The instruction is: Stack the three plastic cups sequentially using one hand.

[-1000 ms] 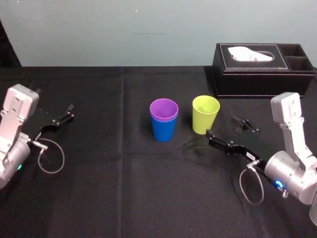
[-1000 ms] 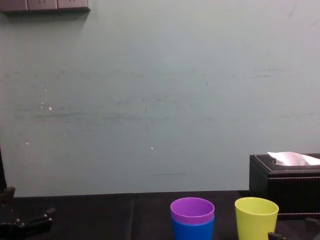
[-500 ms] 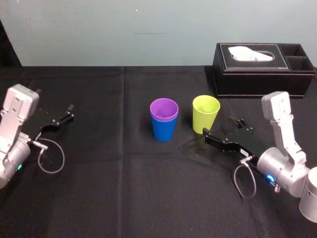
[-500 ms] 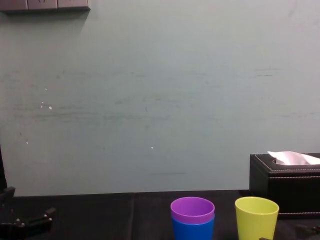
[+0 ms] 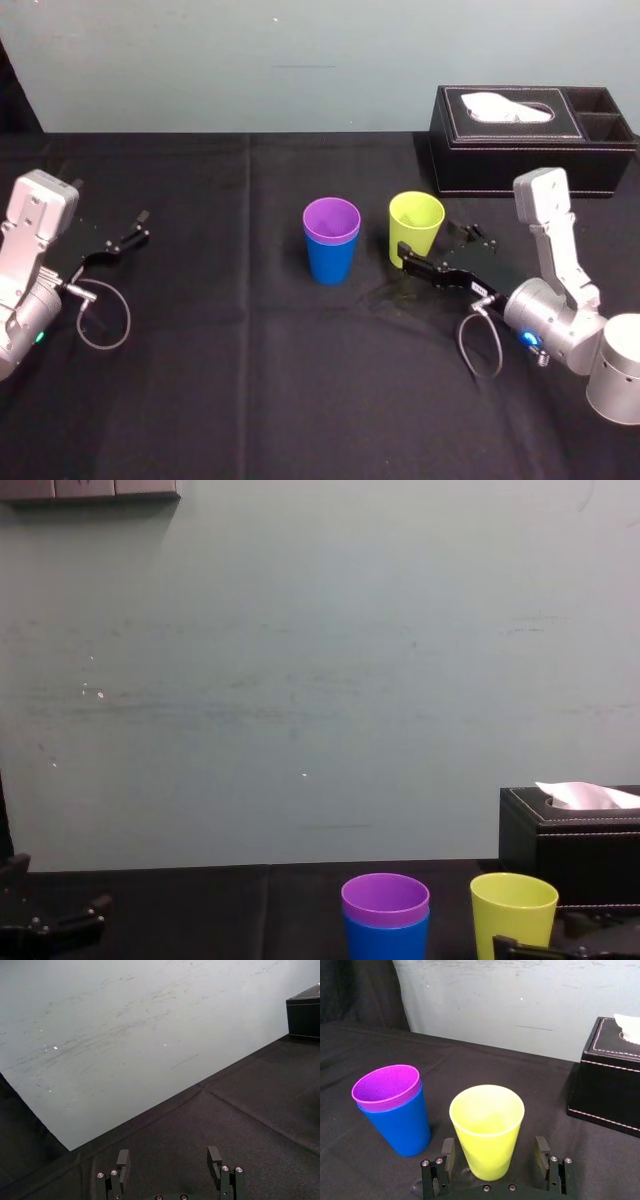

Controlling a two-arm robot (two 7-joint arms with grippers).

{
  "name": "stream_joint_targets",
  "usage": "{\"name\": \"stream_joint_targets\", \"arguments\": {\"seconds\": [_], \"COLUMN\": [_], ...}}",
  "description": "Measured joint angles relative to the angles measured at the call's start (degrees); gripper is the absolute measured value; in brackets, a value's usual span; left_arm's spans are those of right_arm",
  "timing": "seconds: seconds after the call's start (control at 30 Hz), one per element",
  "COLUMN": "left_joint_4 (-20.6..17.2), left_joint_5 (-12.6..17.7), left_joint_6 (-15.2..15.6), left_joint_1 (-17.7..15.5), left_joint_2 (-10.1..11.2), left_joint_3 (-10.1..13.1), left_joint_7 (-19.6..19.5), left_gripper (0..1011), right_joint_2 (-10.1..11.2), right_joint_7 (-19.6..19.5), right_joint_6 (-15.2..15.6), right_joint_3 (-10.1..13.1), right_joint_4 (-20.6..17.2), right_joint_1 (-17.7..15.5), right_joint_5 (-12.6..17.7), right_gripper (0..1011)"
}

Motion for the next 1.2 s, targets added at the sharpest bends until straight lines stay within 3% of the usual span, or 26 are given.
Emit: {"name": "stream_joint_targets", "arguments": {"seconds": [0.33,0.7,1.2], "left_joint_4": [0.0,0.0,0.0], "left_joint_5": [0.0,0.0,0.0], "left_joint_6": [0.0,0.0,0.0], "left_joint_1": [0.0,0.0,0.0], "left_joint_2": [0.0,0.0,0.0], "left_joint_3": [0.0,0.0,0.0], "left_joint_7": [0.0,0.0,0.0], "left_gripper": [1011,1011,1011], "right_joint_2": [-1.1,-2.4,-2.7], "right_joint_7": [1.3,3.1,4.0], "right_joint_6": [-0.3,-1.4,-1.7], "right_joint_3": [-0.4,0.0,-1.1], "right_joint_4": [2.9,6.7,7.6], "right_joint_1": [2.5,4.8,5.7], "right_joint_5": [-0.5,1.3,1.7], "right_gripper": [1003,1003,1003]}}
